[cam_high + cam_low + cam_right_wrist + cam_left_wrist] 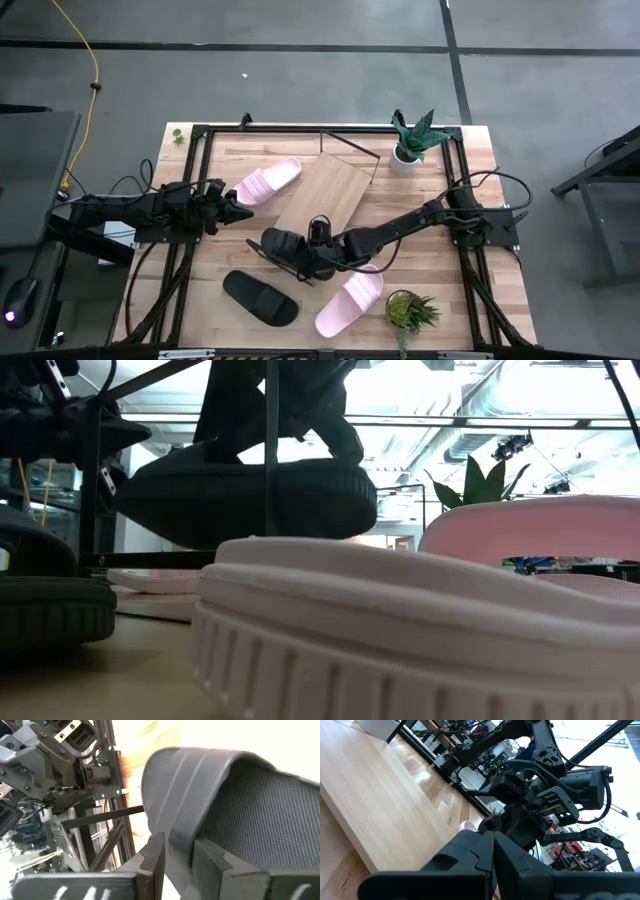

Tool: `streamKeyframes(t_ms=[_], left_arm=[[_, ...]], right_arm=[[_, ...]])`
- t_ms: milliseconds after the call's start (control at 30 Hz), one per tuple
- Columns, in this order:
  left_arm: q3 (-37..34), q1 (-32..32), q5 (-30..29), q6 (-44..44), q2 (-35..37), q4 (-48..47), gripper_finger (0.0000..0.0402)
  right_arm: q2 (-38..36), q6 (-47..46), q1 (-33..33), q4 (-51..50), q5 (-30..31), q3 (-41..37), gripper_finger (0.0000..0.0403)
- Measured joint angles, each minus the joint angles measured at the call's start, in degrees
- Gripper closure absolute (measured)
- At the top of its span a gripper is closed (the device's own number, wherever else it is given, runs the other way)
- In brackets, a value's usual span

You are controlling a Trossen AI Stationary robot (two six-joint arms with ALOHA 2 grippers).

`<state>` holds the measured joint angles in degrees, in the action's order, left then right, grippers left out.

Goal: Pick and place slides into the shelf
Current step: Put the top black slipper on the shelf, then put the black slipper on the shelf

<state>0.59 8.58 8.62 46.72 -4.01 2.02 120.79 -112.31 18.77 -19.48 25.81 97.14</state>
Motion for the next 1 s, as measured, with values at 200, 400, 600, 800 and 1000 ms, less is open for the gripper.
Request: streamKeyframes(t_ms=[200, 400, 600, 800, 1000], left_arm=[[-0.01, 0.02, 0.00, 0.00, 0.00, 0.00, 0.0401], [-0.01, 0.02, 0.00, 0.00, 0.00, 0.00, 0.0401], [0.00, 0.02, 0.00, -0.04, 0.00, -0.01, 0.0401], [0.01, 0.02, -0.02, -0.11, -0.09, 0.00, 0.0401], [0.00, 0.01, 0.00, -0.22, -1.91, 0.01, 0.0401]], right_arm=[[0.00, 0.66, -0.77, 0.01, -2.20, 0.00, 0.0327], [0.00, 2.83, -1.87, 0.43, -3.36, 0.00, 0.0327], [0.00, 2.91, -1.91, 0.24, -4.23, -0.02, 0.0327], [0.00, 1.49, -1.82, -2.18, -5.92, -0.02, 0.0327], [0.00, 1.19, -1.82, -3.07, -5.94, -0.02, 0.0327]])
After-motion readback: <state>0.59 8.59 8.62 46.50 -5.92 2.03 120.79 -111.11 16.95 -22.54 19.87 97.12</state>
